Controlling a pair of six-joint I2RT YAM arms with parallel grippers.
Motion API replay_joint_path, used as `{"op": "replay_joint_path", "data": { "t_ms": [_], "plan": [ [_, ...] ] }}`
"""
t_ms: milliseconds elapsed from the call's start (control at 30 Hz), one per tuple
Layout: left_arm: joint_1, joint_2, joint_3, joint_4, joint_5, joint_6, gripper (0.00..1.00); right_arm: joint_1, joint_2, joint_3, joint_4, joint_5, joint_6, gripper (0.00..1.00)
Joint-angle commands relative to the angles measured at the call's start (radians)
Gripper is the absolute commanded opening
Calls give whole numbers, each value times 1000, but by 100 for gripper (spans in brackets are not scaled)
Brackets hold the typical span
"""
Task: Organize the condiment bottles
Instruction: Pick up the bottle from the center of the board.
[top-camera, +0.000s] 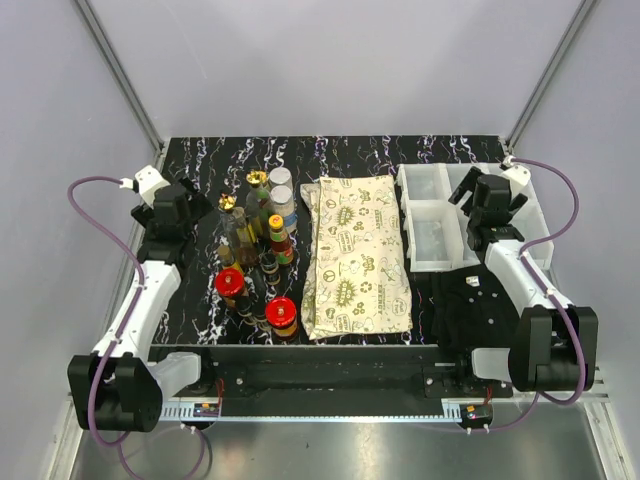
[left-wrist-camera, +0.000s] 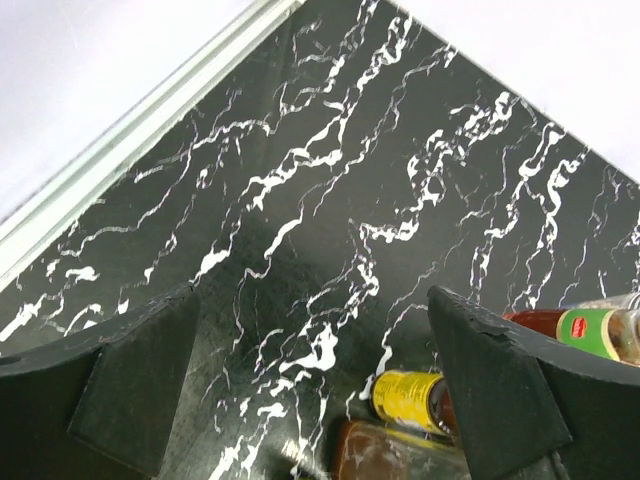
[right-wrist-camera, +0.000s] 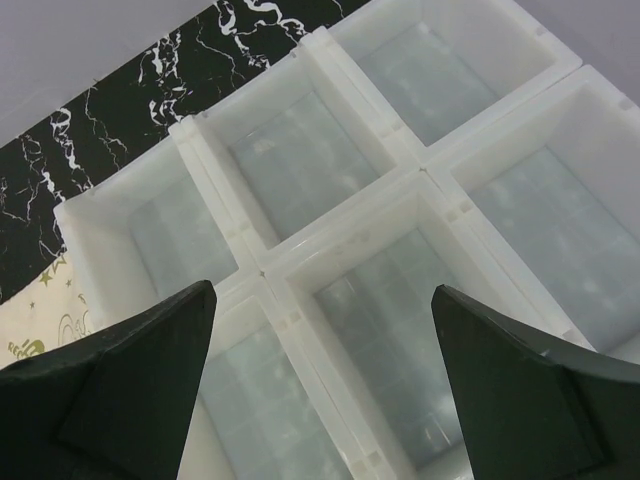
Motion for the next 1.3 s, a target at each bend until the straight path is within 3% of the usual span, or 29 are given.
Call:
{"op": "replay_joint_path", "data": {
  "t_ms": [0, 167, 300, 433, 500, 667, 800, 933, 1100, 1267],
  "plan": [
    [0, -36, 106, -107, -7, -61, 99, -2, -60, 17, 5, -37, 61, 100],
    [0, -91, 195, -192, 24, -36, 99, 1, -159, -26, 109, -218, 74, 100],
    [0, -140, 169, -192, 80, 19, 99, -1, -130, 65, 33, -353, 71, 100],
    [0, -180, 183, -224, 143, 68, 99, -2, -97, 102, 28, -659, 47, 100],
    [0, -205, 178, -239, 175, 100, 99, 4, -96, 109, 74, -741, 19, 100],
    [0, -271, 125, -233, 252, 163, 99, 141, -90, 211, 5, -882, -128, 100],
    [0, -306, 80, -226, 92, 114, 99, 286, -47, 286, -20, -1011, -217, 100],
    [8, -312, 83, -241, 41, 87, 99, 422, 36, 351, -21, -1031, -257, 96],
    [15, -305, 88, -255, 79, 74, 99, 620, 189, 447, 6, -904, -325, 89],
    [15, -303, 77, -255, 131, 53, 99, 703, 297, 467, 189, -841, -319, 86]
  ]
}}
